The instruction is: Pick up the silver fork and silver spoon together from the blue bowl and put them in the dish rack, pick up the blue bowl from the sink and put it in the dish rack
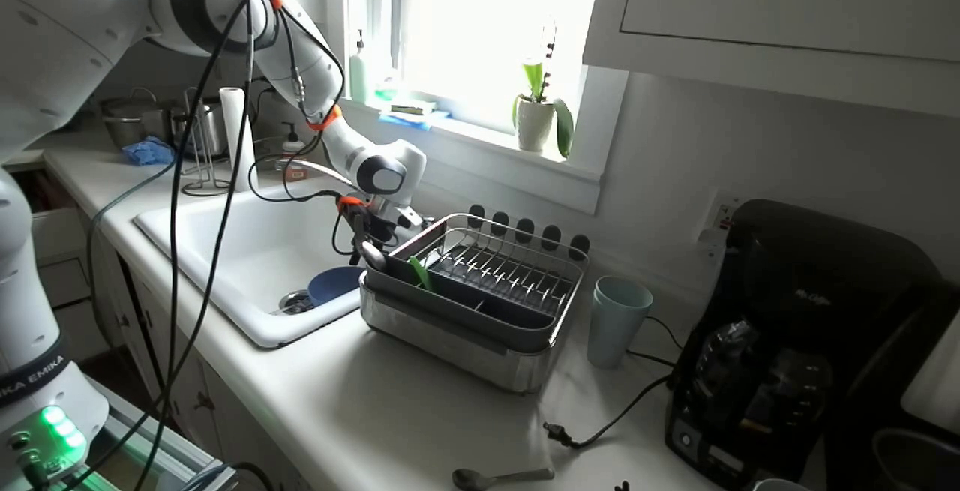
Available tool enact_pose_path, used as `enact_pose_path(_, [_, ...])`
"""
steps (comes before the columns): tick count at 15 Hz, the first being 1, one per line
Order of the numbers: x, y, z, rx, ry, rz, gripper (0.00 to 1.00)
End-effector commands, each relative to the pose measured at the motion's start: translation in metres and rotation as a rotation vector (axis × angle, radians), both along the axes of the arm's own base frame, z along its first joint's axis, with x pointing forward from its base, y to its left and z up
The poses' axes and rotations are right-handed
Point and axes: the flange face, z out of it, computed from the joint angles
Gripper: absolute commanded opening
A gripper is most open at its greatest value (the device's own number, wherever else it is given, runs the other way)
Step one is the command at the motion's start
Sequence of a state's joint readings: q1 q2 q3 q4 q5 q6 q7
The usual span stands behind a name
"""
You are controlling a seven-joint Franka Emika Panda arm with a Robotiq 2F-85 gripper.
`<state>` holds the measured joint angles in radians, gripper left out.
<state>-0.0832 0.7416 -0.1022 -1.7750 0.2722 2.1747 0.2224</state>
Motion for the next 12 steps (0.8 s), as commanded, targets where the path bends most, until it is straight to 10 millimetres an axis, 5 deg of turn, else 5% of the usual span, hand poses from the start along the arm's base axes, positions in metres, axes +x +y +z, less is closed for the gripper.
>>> enact_pose_path(1, [0.010,0.000,-0.008,-0.057,-0.041,0.071,1.00])
enact_pose_path(12, [0.016,0.012,-0.017,-0.031,-0.121,0.034,1.00])
